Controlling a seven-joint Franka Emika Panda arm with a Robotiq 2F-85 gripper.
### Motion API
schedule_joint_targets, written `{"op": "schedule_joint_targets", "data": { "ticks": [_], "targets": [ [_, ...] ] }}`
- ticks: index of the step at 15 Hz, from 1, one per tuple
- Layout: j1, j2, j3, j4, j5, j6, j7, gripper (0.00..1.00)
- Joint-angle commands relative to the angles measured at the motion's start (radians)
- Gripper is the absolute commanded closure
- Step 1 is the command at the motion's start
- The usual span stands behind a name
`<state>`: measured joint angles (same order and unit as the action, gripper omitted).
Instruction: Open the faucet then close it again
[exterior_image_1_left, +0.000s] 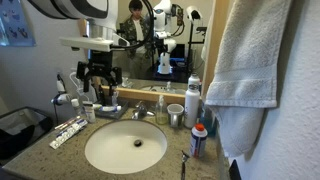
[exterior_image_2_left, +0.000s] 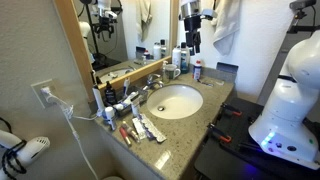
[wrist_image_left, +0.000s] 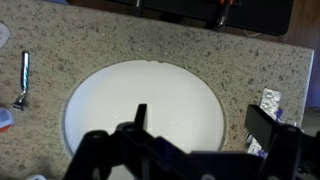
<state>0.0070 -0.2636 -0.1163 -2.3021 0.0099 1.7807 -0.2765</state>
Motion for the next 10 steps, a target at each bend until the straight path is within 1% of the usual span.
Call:
{"op": "schedule_joint_targets", "data": {
  "ticks": [1, 4, 6, 10],
  "targets": [
    [-0.013, 0.001, 0.012, 0.001, 0.003, -0.001, -0.002, 0.00],
    [-0.015, 0.046, 0.006, 0.022, 0.002, 0.015, -0.021, 0.00],
    [-0.017, 0.099, 0.007, 0.049, -0.013, 0.049, -0.023, 0.00],
    [-0.027, 0.261, 0.004, 0.131, -0.002, 0.201, -0.067, 0.00]
  ]
}}
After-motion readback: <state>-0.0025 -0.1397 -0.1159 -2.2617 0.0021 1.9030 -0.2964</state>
